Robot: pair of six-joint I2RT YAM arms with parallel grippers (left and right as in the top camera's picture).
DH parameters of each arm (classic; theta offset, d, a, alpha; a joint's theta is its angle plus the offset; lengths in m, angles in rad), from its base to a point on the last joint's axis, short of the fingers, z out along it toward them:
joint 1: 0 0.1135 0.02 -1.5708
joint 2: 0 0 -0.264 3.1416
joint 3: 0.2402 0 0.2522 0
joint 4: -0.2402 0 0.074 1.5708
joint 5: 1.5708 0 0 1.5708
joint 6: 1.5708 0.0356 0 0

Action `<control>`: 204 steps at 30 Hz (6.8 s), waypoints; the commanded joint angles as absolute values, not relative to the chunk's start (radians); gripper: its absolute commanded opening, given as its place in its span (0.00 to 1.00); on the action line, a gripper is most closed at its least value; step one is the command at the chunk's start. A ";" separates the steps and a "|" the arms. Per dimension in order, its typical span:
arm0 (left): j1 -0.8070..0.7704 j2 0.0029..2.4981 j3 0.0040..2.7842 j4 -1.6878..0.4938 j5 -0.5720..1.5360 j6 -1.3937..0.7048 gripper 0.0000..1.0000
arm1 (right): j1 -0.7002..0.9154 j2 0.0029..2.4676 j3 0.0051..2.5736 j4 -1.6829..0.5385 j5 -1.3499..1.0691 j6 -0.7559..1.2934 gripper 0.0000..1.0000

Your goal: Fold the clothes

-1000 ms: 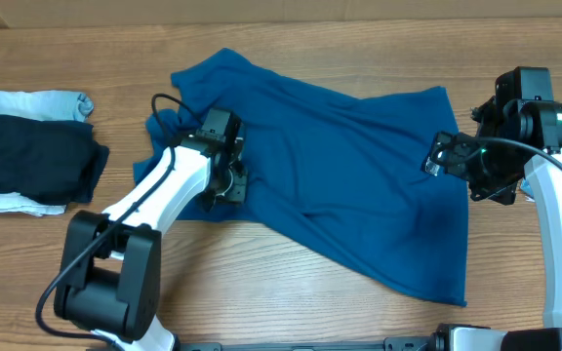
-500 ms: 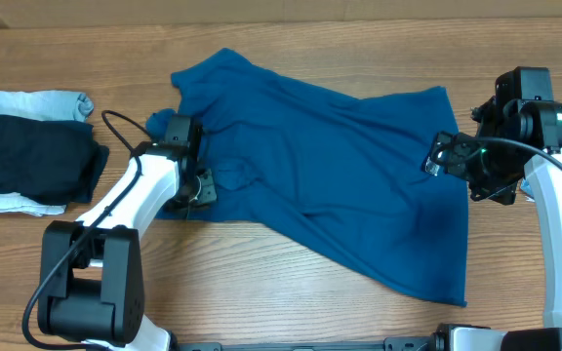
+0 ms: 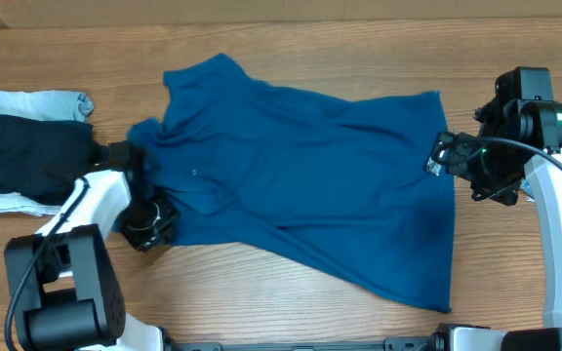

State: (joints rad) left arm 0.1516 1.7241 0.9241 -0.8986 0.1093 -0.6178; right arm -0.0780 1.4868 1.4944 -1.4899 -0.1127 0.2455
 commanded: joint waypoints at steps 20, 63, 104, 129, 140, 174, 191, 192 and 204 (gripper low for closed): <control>0.213 1.733 0.900 -0.851 0.136 -0.450 0.35 | -0.316 1.502 0.938 -1.464 -0.288 0.422 1.00; 0.213 1.733 0.900 -0.826 0.185 -0.380 0.56 | -0.321 1.502 0.602 -1.005 -0.299 0.703 0.35; 0.213 1.733 0.900 -0.860 0.184 -0.381 0.51 | -0.321 1.503 0.760 -0.597 -0.468 0.758 0.04; 0.181 1.733 0.900 -0.799 0.185 -0.310 0.54 | -0.321 1.504 0.937 -0.833 -0.553 0.408 0.60; 0.181 1.733 0.900 -0.781 0.186 -0.310 0.56 | -0.320 1.504 0.855 -0.866 -0.412 0.397 0.48; 0.180 1.706 0.999 -0.779 0.399 -0.061 0.52 | -0.231 1.504 0.890 -0.765 -0.368 0.545 0.41; 0.014 1.585 1.039 -0.902 0.246 0.041 0.67 | -0.231 1.504 0.890 -0.810 -0.239 0.463 0.40; 0.014 1.586 1.036 -0.910 0.229 0.034 0.67 | -0.231 1.504 0.889 -0.810 -0.234 0.463 0.21; -0.005 1.605 0.890 -0.639 0.259 -0.030 0.64 | -0.230 1.517 0.759 -0.621 -0.239 0.509 0.04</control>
